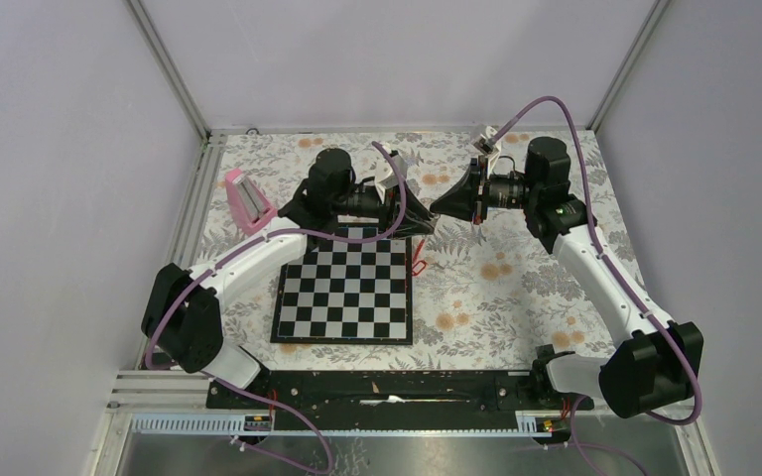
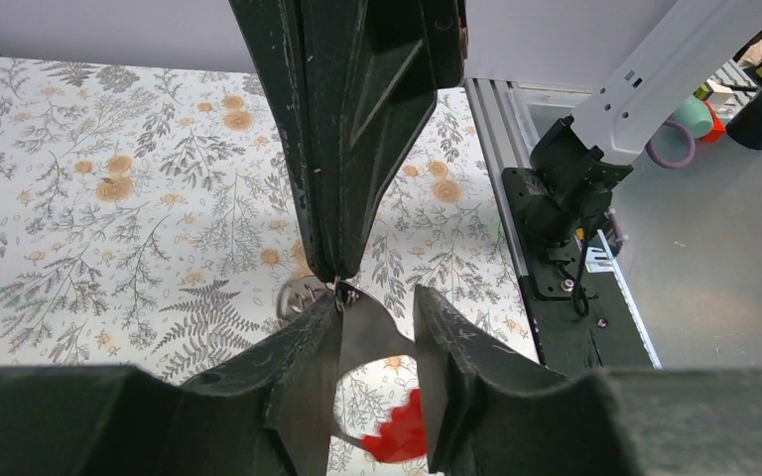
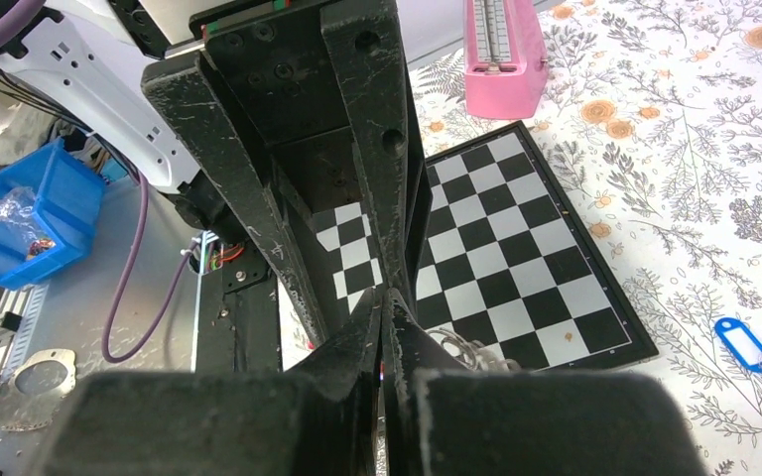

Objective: Put the keys on the keyring

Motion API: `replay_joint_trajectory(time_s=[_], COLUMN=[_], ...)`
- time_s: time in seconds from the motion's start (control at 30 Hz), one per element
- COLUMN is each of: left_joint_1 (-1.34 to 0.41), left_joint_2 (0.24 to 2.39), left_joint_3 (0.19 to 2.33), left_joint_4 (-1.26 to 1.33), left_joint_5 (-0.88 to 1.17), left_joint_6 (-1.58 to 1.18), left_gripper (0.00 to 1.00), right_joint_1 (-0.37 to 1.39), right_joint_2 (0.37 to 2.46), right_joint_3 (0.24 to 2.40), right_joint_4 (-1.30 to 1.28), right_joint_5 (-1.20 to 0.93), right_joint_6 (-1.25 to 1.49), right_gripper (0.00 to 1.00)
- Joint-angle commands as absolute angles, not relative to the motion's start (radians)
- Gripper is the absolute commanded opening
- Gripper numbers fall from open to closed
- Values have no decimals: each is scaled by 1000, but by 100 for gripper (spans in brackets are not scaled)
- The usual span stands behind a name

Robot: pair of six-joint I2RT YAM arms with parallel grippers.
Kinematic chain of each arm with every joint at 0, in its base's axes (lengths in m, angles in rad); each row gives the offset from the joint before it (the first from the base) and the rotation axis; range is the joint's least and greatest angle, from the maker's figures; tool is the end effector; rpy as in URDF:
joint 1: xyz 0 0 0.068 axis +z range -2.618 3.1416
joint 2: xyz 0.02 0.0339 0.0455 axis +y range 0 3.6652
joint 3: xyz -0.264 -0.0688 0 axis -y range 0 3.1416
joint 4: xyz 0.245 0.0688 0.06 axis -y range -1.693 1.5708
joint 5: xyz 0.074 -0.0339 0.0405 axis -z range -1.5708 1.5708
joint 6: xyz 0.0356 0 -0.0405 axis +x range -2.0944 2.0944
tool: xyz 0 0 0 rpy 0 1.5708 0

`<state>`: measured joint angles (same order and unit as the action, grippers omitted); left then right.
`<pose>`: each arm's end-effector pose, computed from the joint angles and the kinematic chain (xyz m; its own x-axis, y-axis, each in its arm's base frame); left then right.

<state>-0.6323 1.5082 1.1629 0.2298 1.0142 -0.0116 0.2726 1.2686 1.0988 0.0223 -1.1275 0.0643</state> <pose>0.2617 -0.2292 0.3398 -0.1045 0.0689 -0.9921 0.9914 -0.0715 -0.1094 0.2623 0.1067 0.3702 -0.2040 -0.0284 -0.9786 -0.9649 0.1747 0.1960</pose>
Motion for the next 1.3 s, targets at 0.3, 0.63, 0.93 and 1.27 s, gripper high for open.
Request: replay_joint_trajectory(time_s=[0.3,0.63,0.93,1.27], left_joint_1=[-631,-627,-624,-624], left_joint_2=[1474,1483,1491,1500], left_joint_3=[1143,1159,1162,1147], left_joint_4=[338,359,386,407], left_joint_5=[1048,1052,1060,1058], left_joint_6=[-41,-71,-100,-117], left_gripper=[31,19,11,0], right_joint_1=[279,279,278,279], right_joint_2=[1227,1226,1227,1224], right_joint_3=[1088,1078,1068,1068], right_joint_4=[49,36,34,34], right_joint_5=[-1172,-1172,-1172,-1168], right_joint_6=[43,27,18,21], right_gripper=[0,0,0,0])
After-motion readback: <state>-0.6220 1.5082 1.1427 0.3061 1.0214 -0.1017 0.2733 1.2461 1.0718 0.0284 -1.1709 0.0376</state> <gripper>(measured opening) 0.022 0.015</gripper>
